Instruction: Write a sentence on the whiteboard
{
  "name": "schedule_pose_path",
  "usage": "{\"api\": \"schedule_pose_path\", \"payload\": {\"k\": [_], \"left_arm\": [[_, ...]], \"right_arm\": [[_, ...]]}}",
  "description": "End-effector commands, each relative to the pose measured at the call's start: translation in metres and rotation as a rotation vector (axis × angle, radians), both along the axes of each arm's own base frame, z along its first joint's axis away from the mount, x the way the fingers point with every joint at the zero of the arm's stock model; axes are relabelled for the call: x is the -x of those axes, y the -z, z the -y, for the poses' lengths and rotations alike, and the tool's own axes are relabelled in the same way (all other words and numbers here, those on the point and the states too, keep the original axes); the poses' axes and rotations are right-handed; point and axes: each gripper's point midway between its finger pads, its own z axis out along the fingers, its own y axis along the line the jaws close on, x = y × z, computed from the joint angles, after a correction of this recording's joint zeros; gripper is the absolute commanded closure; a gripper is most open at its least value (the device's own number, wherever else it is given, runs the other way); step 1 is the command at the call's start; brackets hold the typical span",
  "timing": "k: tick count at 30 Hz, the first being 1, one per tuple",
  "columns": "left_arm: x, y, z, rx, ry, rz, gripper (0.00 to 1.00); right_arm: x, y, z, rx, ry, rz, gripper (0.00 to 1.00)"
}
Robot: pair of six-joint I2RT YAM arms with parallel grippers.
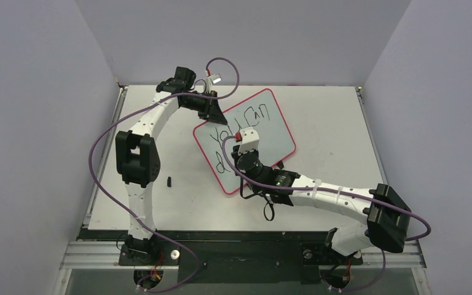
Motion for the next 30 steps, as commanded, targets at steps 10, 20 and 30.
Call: {"api": "schedule_pose_path", "payload": {"k": [10, 20, 30], "left_arm": [[-0.017, -0.010, -0.005, -0.067, -0.020, 0.156, 1.00], [-0.017, -0.012, -0.004, -0.064, -0.020, 0.158, 1.00], [-0.017, -0.012, -0.004, -0.067, -0.020, 0.158, 1.00]], "right_arm": [[-0.029, -0.011, -0.029, -0.117, -0.059, -0.001, 1.00], [-0.026, 0.010, -0.033, -0.112, -0.071, -0.040, 1.00], [-0.009, 0.032, -0.029, -0.077, -0.098, -0.080, 1.00]]}}
